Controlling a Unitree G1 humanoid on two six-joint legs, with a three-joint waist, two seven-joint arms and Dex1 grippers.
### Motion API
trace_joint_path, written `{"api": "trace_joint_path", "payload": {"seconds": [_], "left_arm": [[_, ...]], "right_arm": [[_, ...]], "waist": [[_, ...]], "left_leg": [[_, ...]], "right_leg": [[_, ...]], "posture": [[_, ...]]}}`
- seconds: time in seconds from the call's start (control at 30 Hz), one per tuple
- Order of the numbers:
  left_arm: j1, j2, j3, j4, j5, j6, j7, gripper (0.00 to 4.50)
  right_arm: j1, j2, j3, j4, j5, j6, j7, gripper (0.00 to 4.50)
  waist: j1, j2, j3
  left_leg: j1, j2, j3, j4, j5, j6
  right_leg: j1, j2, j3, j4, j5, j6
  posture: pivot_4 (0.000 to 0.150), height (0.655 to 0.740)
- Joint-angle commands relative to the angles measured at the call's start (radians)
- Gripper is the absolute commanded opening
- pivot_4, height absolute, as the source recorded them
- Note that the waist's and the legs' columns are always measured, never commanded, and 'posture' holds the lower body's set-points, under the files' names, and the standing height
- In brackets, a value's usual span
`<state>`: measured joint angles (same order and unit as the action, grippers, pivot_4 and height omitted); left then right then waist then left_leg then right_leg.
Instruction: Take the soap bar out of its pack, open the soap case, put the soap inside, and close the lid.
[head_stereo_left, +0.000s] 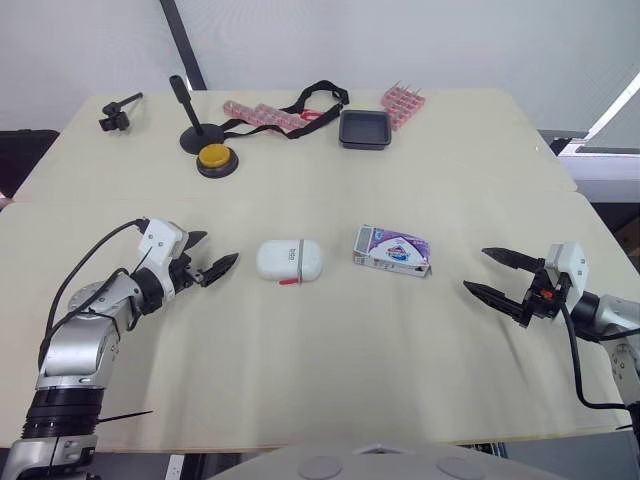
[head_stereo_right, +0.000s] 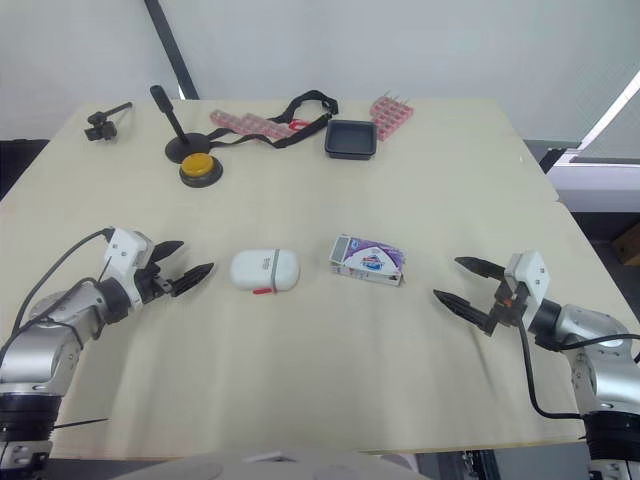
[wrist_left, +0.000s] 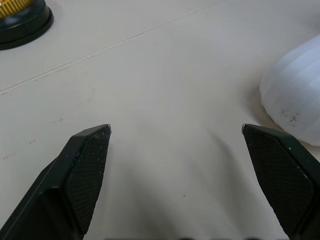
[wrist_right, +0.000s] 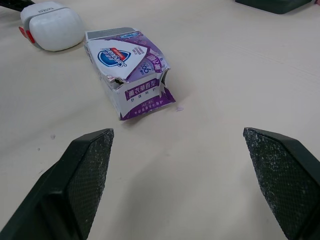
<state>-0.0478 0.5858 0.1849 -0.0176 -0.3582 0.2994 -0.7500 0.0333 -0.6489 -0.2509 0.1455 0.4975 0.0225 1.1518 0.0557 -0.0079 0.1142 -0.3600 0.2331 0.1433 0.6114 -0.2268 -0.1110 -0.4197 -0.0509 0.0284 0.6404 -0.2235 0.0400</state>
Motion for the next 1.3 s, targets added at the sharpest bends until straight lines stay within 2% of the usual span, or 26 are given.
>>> {"api": "trace_joint_path", "payload": {"seconds": [0.03, 0.47, 0.67, 0.77, 0.97, 1.13, 1.3], "left_arm": [[-0.013, 0.005, 0.010, -0.015, -0.004, -0.015, -0.006, 4.46], [-0.034, 0.003, 0.027, -0.002, -0.029, -0.027, -0.049, 4.46], [-0.083, 0.012, 0.054, -0.049, -0.141, 0.021, -0.111, 4.46], [-0.079, 0.039, 0.032, -0.143, -0.211, 0.061, -0.194, 4.46], [0.020, 0.059, 0.006, -0.275, -0.260, 0.045, -0.305, 4.46], [0.162, 0.029, -0.014, -0.317, -0.200, -0.097, -0.345, 4.46], [0.210, 0.009, -0.044, -0.314, -0.169, -0.182, -0.363, 4.46]], "right_arm": [[0.004, -0.023, -0.019, -0.019, -0.011, -0.031, 0.014, 4.46], [-0.008, -0.044, -0.005, -0.034, -0.031, -0.032, 0.030, 4.46], [-0.085, -0.112, 0.020, -0.073, -0.038, 0.045, 0.041, 4.46], [-0.178, -0.166, 0.064, -0.116, -0.028, 0.169, 0.039, 4.46], [-0.331, -0.230, 0.220, -0.189, -0.071, 0.324, 0.086, 4.46], [-0.438, -0.196, 0.342, -0.181, -0.133, 0.386, 0.070, 4.46], [-0.505, -0.158, 0.421, -0.141, -0.192, 0.399, 0.067, 4.46]], "waist": [[0.000, 0.000, 0.000], [0.001, 0.000, 0.000], [-0.001, 0.000, 0.000], [-0.001, 0.000, 0.000], [0.002, 0.000, 0.000], [0.004, 0.000, 0.000], [0.015, 0.000, 0.000]], "left_leg": [[0.000, 0.000, 0.000, 0.000, 0.000, 0.000], [0.000, 0.000, 0.000, 0.000, 0.000, 0.000], [0.000, 0.000, 0.000, 0.002, 0.000, 0.001], [0.000, 0.000, 0.000, 0.003, 0.000, 0.001], [0.000, 0.000, 0.001, 0.003, 0.000, 0.001], [-0.002, 0.000, 0.001, 0.003, 0.000, 0.001], [-0.002, 0.000, 0.001, 0.004, 0.000, 0.000]], "right_leg": [[0.000, 0.000, 0.000, 0.000, 0.000, 0.000], [0.000, 0.000, 0.000, 0.000, 0.000, 0.000], [-0.001, 0.000, 0.001, 0.003, 0.000, 0.000], [-0.001, 0.000, 0.001, 0.004, 0.000, 0.000], [-0.002, 0.001, 0.001, 0.005, 0.000, 0.000], [-0.003, 0.001, 0.001, 0.005, 0.000, 0.000], [-0.004, 0.000, 0.000, 0.006, 0.000, 0.000]], "posture": [[0.150, 0.7291], [0.150, 0.7291], [0.150, 0.7291], [0.150, 0.7291], [0.150, 0.7291], [0.150, 0.7291], [0.150, 0.7291]]}}
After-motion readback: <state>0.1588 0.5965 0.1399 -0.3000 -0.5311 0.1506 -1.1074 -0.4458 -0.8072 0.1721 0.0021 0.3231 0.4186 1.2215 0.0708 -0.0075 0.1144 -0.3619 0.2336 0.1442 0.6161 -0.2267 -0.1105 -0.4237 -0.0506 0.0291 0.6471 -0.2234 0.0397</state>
